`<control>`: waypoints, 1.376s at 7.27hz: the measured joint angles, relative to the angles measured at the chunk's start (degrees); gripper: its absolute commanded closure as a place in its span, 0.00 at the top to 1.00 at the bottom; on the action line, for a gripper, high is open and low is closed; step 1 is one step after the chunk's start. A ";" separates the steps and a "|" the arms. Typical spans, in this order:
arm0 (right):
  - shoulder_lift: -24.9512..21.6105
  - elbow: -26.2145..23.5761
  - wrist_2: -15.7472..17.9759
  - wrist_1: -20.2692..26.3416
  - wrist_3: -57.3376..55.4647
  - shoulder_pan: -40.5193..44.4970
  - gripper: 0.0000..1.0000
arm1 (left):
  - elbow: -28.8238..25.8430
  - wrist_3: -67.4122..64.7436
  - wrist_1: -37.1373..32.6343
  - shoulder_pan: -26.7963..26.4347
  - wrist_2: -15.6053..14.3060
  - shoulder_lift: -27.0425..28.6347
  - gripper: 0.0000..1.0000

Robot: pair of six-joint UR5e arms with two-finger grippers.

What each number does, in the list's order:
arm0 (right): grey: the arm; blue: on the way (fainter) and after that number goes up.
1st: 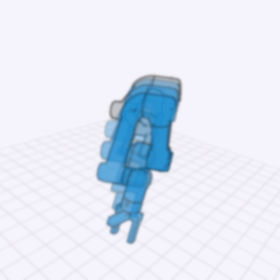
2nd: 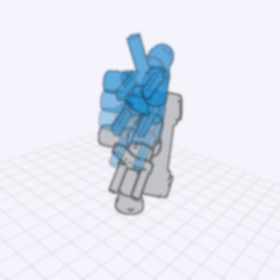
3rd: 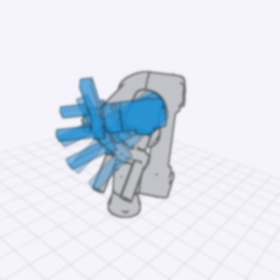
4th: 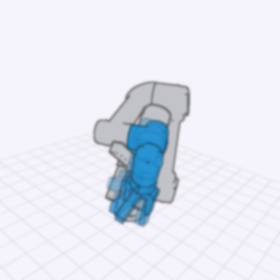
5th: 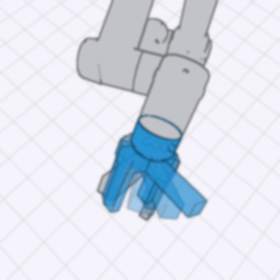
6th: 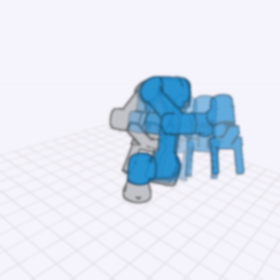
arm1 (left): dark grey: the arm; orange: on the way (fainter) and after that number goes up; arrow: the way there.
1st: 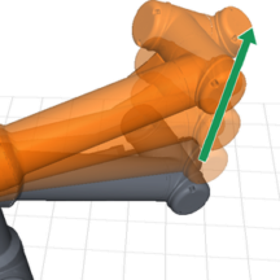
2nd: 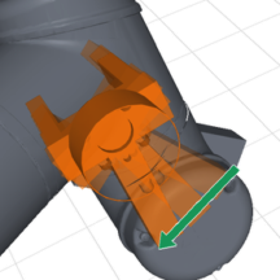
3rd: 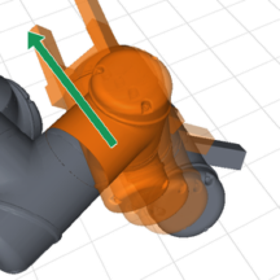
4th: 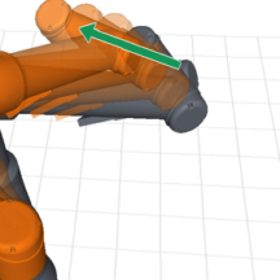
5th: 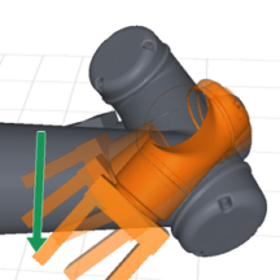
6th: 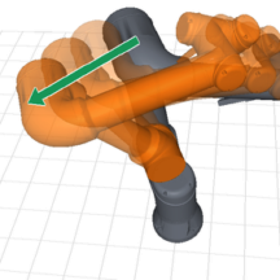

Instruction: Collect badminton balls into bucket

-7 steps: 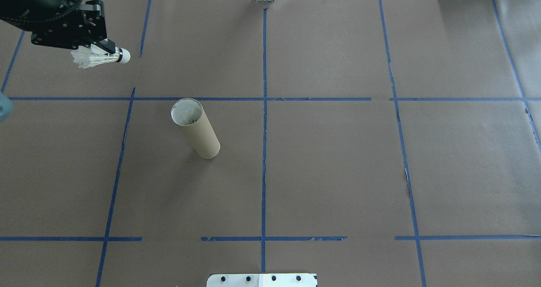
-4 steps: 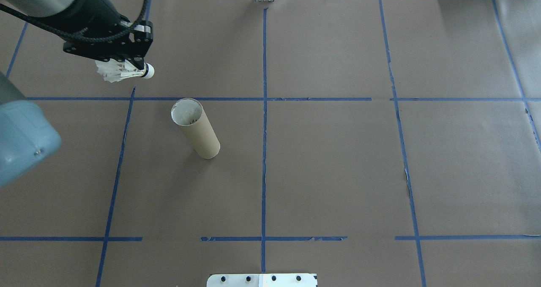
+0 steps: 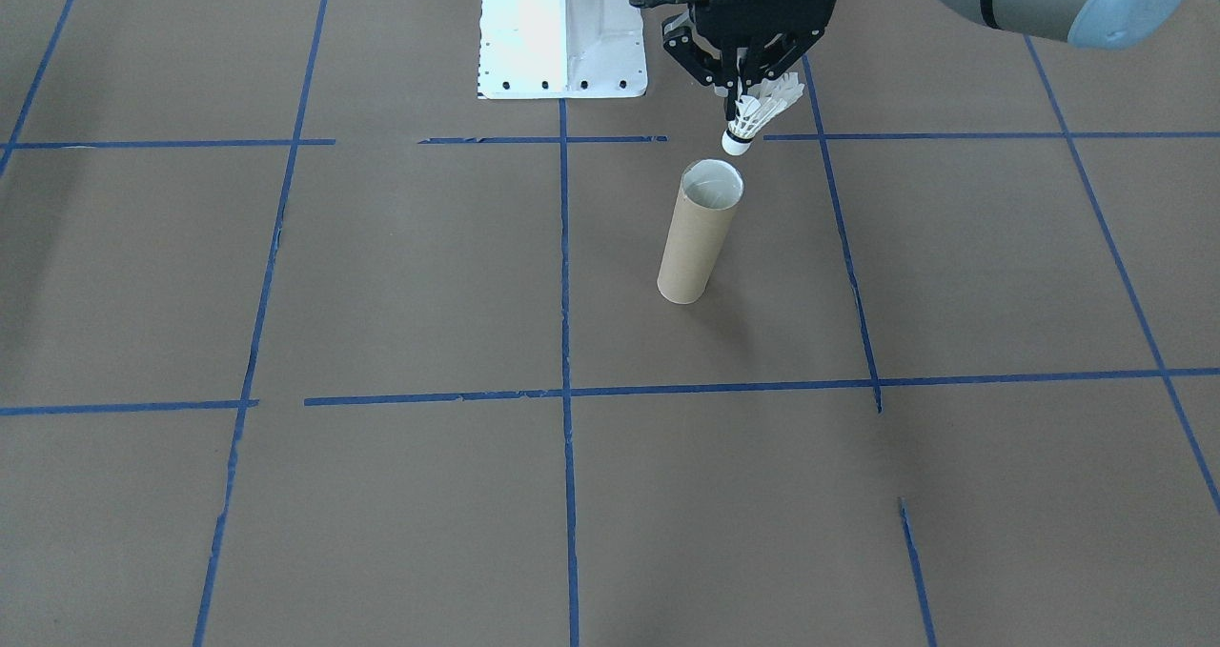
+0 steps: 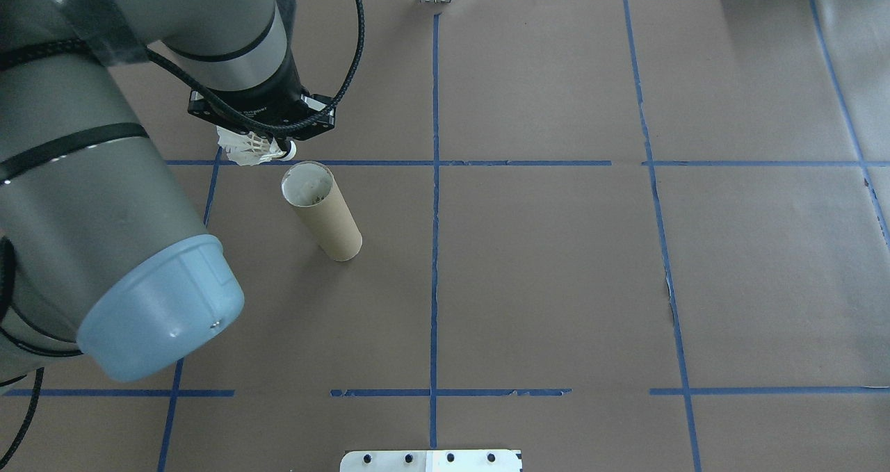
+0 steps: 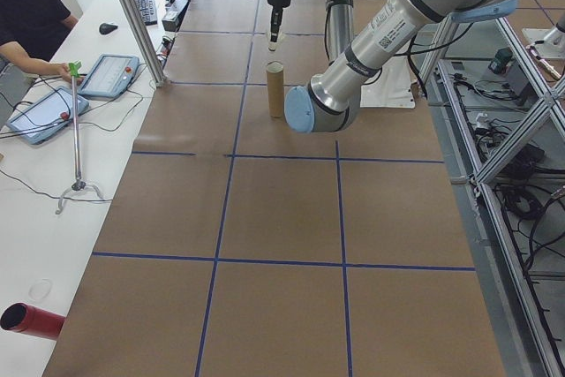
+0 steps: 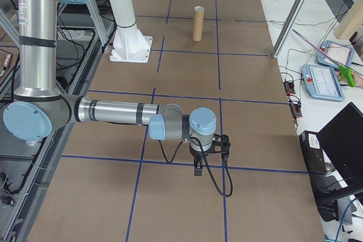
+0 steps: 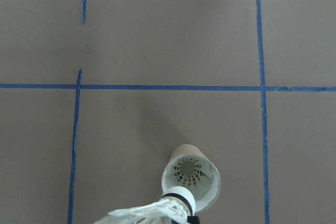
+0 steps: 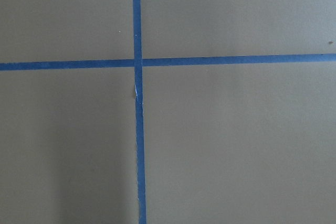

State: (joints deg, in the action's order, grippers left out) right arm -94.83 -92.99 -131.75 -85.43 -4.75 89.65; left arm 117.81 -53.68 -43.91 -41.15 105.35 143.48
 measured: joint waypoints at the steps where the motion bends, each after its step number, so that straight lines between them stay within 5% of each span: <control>1: 0.00 0.00 0.00 0.00 0.00 0.00 1.00 | -1.50 1.74 0.51 0.61 -1.95 0.44 0.00; 4: 0.00 0.00 0.00 0.00 0.00 0.00 1.00 | -5.51 4.63 0.43 1.67 -5.14 0.98 0.00; 8: 0.00 0.00 0.00 0.00 0.00 0.00 1.00 | -6.99 4.90 0.16 4.65 -5.41 0.79 0.00; 9: 0.00 0.00 0.00 0.00 0.00 0.00 1.00 | -7.34 4.90 0.08 5.31 -5.30 0.81 0.93; 10: 0.00 0.00 0.00 0.00 0.00 0.00 1.00 | -7.60 4.89 -0.29 5.61 -5.15 0.78 1.00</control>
State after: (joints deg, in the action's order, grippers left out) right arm -94.83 -92.99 -131.75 -85.43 -4.75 89.65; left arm 110.21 -48.79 -44.20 -35.54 100.20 144.26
